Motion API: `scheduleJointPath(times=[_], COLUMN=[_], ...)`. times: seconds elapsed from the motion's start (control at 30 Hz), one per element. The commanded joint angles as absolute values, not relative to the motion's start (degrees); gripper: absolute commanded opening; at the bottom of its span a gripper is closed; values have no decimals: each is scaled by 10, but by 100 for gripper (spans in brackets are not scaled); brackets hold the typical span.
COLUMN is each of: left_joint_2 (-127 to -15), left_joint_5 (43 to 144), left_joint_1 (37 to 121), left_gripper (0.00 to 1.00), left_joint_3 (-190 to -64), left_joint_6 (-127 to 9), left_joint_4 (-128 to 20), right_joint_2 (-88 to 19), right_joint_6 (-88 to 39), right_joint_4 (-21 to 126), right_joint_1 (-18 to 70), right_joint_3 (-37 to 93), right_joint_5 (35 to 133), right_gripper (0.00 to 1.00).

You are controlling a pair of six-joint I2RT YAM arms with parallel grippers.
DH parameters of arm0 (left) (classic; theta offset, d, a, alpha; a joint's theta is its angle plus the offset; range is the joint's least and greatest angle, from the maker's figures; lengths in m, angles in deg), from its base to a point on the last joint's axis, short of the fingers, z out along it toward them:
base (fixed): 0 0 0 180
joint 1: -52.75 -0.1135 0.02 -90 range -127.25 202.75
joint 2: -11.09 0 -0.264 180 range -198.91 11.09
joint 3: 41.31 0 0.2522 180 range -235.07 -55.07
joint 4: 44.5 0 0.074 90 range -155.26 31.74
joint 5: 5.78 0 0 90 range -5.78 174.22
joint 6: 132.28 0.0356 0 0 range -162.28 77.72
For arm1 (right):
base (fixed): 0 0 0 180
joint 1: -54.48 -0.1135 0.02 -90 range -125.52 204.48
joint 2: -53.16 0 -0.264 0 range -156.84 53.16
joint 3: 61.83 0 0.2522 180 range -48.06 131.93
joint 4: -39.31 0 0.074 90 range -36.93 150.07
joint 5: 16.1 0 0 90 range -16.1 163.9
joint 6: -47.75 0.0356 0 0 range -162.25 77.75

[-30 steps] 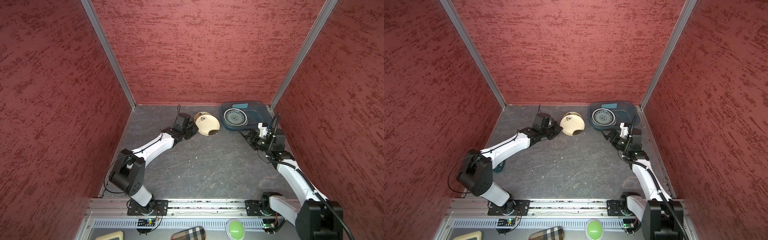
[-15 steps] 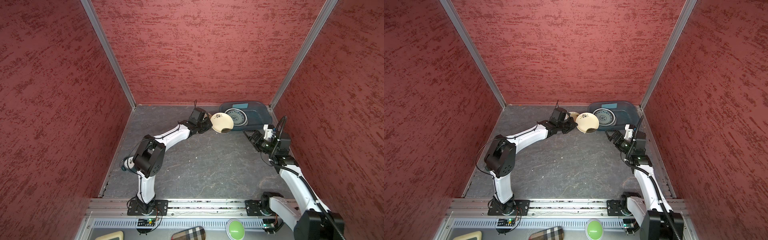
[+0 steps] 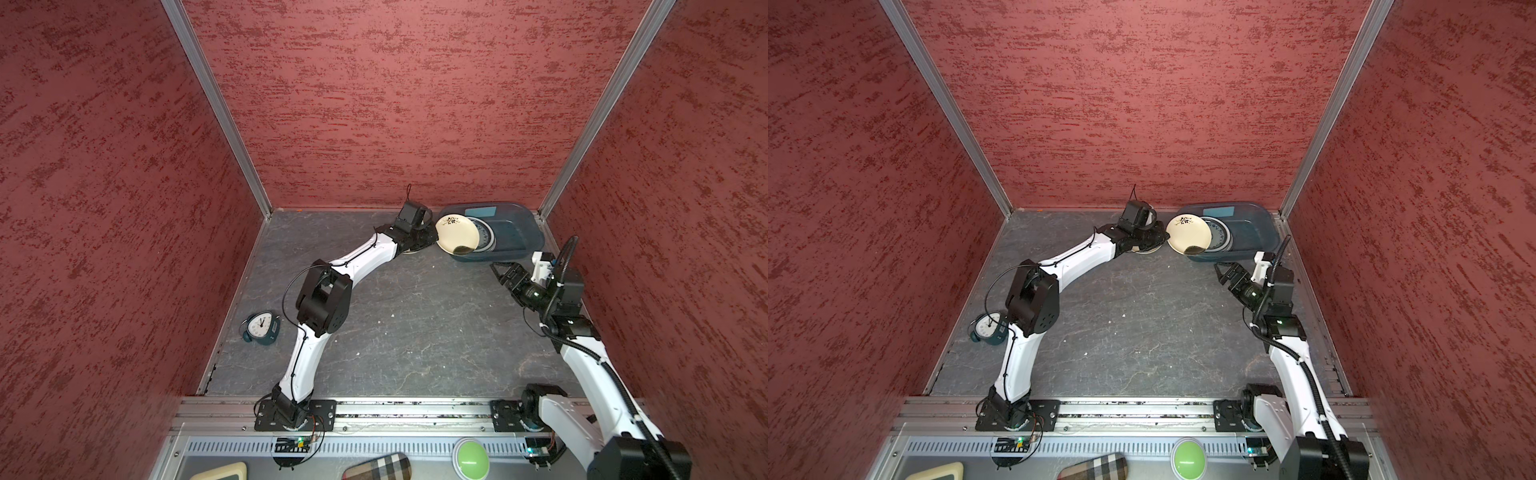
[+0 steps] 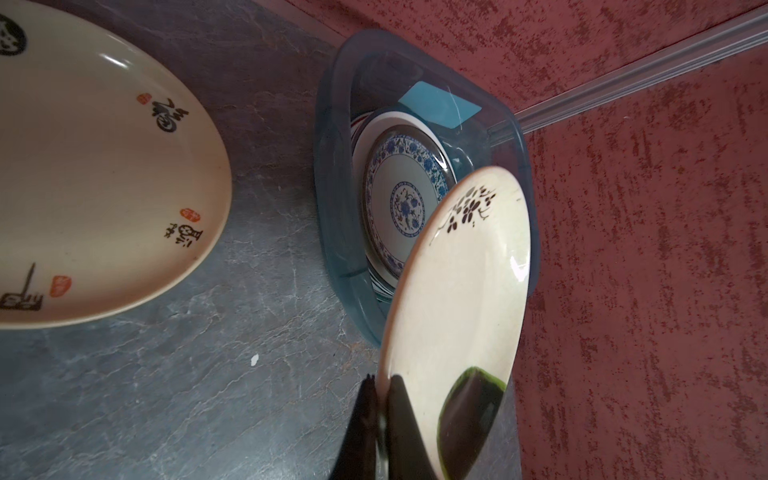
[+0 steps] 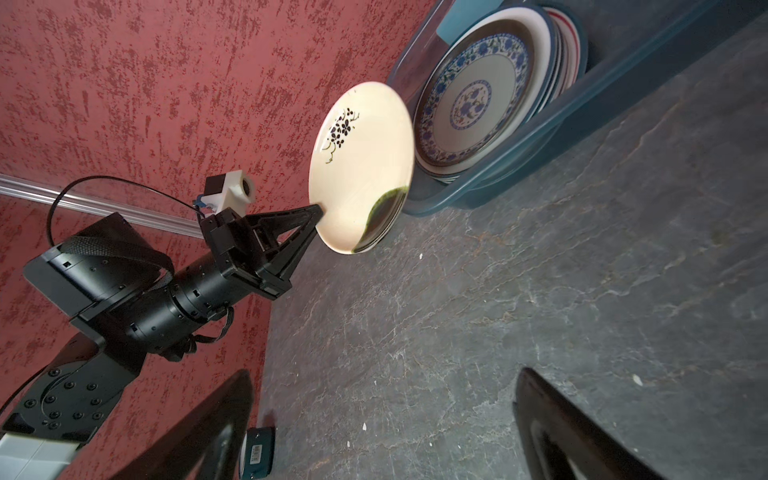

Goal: Place the plates into the plastic bin on the countertop
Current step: 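Carry the flower-sprig plate with left gripper toward the bin, then lower the flower-sprig plate into the bin and open left gripper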

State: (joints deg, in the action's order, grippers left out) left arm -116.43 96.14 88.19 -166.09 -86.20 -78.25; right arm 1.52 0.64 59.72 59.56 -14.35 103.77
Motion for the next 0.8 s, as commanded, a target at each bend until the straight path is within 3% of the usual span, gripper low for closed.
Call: scheduleJointPath(times=[0.0, 0.77], left_joint_2=[-1196, -1356], left_joint_5=[968, 996], left_joint_1=[886, 883], left_gripper=[0, 0], left_joint_3=[-1709, -1933], left_joint_6=[-834, -825], left_joint_4=[-812, -856], right_joint_2=[22, -9], right_joint_6=[-6, -15], right_joint_4=[613, 609], right_joint_1=[598, 598], right_joint_3=[-133, -124], right_joint_5=[1007, 985], right_gripper=[99, 99])
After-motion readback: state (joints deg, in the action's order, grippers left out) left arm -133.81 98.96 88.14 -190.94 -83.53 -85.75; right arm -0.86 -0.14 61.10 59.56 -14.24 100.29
